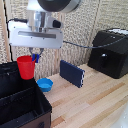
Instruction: Please find the red cup among the items before you. Carefully move your gripper towards it and gently hold it. Locate the front section of the organizer in front of you. Transfer the red cup above the front section and let go, placing it within that section.
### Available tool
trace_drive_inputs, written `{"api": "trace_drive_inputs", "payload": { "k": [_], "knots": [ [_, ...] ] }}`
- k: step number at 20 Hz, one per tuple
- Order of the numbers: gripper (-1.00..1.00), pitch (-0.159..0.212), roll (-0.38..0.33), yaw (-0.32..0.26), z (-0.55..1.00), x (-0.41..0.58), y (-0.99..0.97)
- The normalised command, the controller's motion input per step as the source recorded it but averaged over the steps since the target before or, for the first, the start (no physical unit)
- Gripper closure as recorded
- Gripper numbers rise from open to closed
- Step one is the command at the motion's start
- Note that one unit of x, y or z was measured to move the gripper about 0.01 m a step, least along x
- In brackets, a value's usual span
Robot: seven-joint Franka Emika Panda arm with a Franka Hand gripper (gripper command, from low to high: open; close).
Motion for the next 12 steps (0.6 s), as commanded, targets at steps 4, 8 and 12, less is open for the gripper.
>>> {"api": "trace_drive_inputs", "payload": {
  "k": [4,8,12],
  "knots": [
    [1.00,0.050,0.000,0.093,-0.16,-0.106,0.66],
    [1.00,0.046,0.000,0.081,-0.26,-0.095,0.59],
    [1.00,0.011,-0.007,0.040,-0.38,-0.032,0.32]
  ]
}}
